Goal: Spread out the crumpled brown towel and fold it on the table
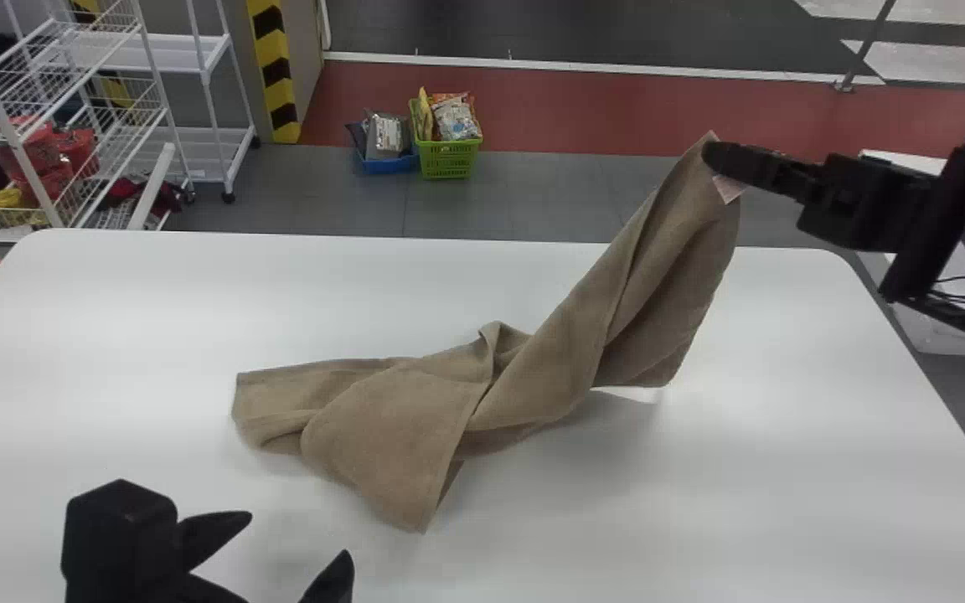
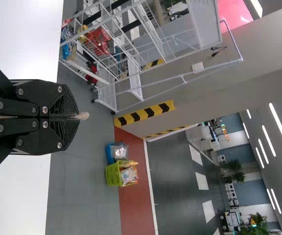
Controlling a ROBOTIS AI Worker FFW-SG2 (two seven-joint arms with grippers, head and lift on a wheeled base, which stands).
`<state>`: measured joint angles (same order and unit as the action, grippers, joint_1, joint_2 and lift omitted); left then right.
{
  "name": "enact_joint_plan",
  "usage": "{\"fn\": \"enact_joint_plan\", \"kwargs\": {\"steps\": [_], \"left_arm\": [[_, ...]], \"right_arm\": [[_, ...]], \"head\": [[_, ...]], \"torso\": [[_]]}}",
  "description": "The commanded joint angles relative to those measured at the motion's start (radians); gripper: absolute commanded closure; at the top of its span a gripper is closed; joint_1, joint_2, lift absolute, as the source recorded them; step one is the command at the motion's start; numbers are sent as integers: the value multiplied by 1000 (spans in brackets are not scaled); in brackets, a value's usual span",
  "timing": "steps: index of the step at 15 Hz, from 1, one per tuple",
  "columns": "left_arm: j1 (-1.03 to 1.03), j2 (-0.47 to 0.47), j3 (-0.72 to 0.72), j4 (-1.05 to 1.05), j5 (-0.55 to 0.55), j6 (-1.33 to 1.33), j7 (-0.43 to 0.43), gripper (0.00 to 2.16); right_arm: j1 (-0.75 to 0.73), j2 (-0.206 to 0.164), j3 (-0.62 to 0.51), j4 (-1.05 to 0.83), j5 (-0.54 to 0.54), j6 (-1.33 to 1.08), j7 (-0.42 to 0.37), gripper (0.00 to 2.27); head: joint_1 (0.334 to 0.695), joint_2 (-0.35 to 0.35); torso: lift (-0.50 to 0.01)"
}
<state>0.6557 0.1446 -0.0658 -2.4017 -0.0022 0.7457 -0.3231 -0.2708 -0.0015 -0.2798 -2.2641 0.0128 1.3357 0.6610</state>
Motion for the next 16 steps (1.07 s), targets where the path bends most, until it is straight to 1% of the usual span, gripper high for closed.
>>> {"fn": "enact_joint_plan", "kwargs": {"steps": [1, 4, 10, 12, 13, 16], "left_arm": [[5, 3, -55, -14, -4, -22, 27, 39], [5, 3, -81, -53, 22, -16, 45, 46], [-4, 4, -264, -37, 8, -22, 219, 90], [-24, 6, -325, 3, 7, -111, 306, 97], [-41, 7, -365, 38, 2, -163, 364, 107], [-128, 26, -516, 191, -59, -363, 570, 110]], "right_arm": [[12, 2, 47, 0, 13, -8, -1, 1744], [42, 2, 91, -2, 36, -66, -11, 1744], [74, 2, 96, -2, 16, -128, -11, 1744], [90, 2, 106, 0, 15, -155, -11, 1744], [94, 2, 108, 0, 15, -167, -11, 1744], [105, 2, 102, -2, 3, -167, -11, 1744]], "head": [[695, -108], [695, -117], [695, -151], [695, -176], [695, -181], [695, -194]], "torso": [[-127], [-127], [-127], [-127], [-127], [-127]]}}
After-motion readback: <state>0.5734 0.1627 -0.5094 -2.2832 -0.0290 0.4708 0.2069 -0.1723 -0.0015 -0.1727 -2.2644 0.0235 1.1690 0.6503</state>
